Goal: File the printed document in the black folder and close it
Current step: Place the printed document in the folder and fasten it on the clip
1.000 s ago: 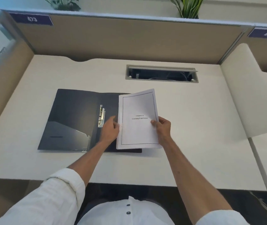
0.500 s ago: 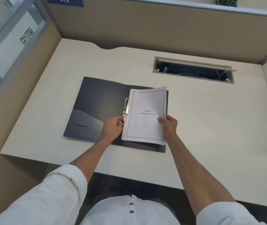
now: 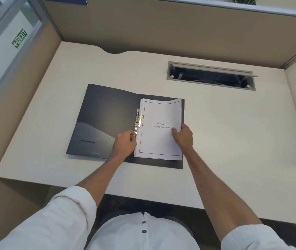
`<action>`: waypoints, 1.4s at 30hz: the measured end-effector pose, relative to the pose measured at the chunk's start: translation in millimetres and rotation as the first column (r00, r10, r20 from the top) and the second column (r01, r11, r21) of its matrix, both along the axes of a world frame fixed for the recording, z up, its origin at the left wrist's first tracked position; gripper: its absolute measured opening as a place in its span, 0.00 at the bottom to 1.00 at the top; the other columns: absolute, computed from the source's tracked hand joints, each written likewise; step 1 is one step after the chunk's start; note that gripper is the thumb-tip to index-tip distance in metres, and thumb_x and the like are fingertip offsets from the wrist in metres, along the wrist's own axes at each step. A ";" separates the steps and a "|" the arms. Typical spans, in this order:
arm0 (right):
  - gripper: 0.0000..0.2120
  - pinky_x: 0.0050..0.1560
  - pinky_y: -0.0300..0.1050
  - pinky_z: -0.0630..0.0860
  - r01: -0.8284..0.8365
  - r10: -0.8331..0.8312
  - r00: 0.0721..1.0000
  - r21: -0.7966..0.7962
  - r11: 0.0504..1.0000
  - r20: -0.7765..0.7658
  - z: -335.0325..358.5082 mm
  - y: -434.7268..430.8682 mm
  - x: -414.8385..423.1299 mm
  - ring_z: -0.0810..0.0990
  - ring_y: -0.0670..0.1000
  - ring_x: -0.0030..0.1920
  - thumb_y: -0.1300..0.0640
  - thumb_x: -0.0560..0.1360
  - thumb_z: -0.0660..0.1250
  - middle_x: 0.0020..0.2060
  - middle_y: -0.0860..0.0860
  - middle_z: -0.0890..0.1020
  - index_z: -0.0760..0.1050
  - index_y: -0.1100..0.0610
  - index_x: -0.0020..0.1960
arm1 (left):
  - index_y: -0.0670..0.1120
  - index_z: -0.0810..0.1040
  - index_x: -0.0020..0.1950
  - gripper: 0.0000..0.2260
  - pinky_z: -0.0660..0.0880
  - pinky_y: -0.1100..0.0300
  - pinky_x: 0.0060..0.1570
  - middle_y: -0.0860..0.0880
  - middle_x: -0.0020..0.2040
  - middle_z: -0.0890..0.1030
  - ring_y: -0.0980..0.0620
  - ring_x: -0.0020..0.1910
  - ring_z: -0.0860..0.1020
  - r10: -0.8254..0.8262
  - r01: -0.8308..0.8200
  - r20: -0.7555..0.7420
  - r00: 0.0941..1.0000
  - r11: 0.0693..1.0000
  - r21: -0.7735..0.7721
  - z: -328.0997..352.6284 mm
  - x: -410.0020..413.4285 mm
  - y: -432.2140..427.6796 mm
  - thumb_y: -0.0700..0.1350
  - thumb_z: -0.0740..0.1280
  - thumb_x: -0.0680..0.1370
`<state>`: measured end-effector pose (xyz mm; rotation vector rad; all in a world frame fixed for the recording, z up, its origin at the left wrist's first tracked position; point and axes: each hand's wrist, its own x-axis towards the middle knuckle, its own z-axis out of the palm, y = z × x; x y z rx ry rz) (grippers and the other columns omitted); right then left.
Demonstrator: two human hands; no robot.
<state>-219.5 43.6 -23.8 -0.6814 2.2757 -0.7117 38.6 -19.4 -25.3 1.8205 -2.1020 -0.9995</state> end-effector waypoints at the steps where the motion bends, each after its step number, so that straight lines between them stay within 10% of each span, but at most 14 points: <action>1: 0.18 0.51 0.52 0.77 -0.030 0.032 0.998 0.029 0.999 -0.057 1.4 -1.5 -2.5 0.81 0.62 0.54 0.49 0.80 0.67 0.55 0.57 0.81 0.76 0.63 0.59 | 0.49 0.86 0.57 0.12 0.83 0.50 0.50 0.48 0.48 0.88 0.43 0.47 0.85 -0.003 0.003 -0.002 1.000 1.000 -0.002 -0.6 0.3 -0.8 0.43 0.63 0.83; 42: 0.19 0.50 0.47 0.69 0.011 -0.007 0.990 0.023 1.000 -0.140 0.6 8.8 -0.2 0.79 0.60 0.53 0.62 0.80 0.62 0.63 0.56 0.76 0.75 0.58 0.71 | 0.42 0.86 0.52 0.12 0.83 0.47 0.49 0.43 0.48 0.86 0.42 0.45 0.83 -0.038 0.035 -0.019 0.999 0.994 -0.108 7.5 -0.8 15.3 0.42 0.63 0.83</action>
